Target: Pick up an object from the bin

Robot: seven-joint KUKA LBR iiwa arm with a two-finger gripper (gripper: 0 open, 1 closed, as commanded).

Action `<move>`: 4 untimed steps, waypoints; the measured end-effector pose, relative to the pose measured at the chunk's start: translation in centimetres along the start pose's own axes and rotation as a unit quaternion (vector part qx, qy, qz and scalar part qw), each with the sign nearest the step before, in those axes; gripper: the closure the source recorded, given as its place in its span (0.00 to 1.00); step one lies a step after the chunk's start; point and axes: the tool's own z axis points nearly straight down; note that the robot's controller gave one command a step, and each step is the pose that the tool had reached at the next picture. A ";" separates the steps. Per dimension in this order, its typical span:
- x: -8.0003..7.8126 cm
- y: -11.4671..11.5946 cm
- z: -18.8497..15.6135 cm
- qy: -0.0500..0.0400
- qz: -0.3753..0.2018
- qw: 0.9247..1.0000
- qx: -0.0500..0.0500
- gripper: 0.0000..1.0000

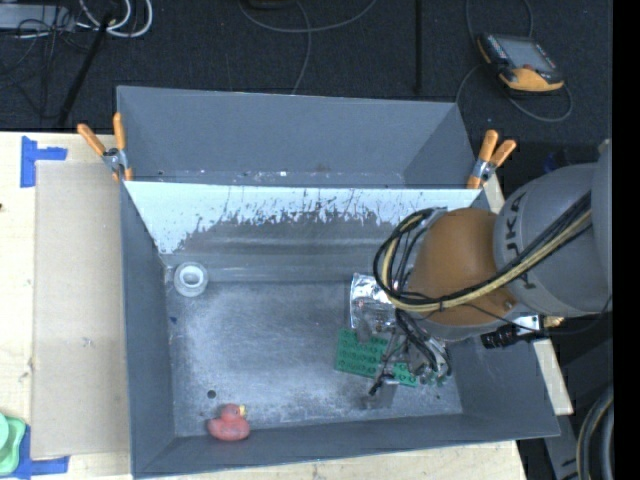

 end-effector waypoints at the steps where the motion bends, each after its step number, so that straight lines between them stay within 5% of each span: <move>1: -0.3 0.0 -0.3 -0.004 -0.001 1.000 0.000 1.00; 2: -0.3 0.0 -0.3 -0.004 -0.001 1.000 0.000 0.00; 3: -3.0 -4.4 -6.9 -0.008 -0.035 0.999 0.002 0.00; 4: -2.2 -2.8 0.3 -0.002 0.024 1.000 -0.001 0.00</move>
Offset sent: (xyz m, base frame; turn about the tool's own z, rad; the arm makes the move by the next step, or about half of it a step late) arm 0.0000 0.0000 0.0000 0.0000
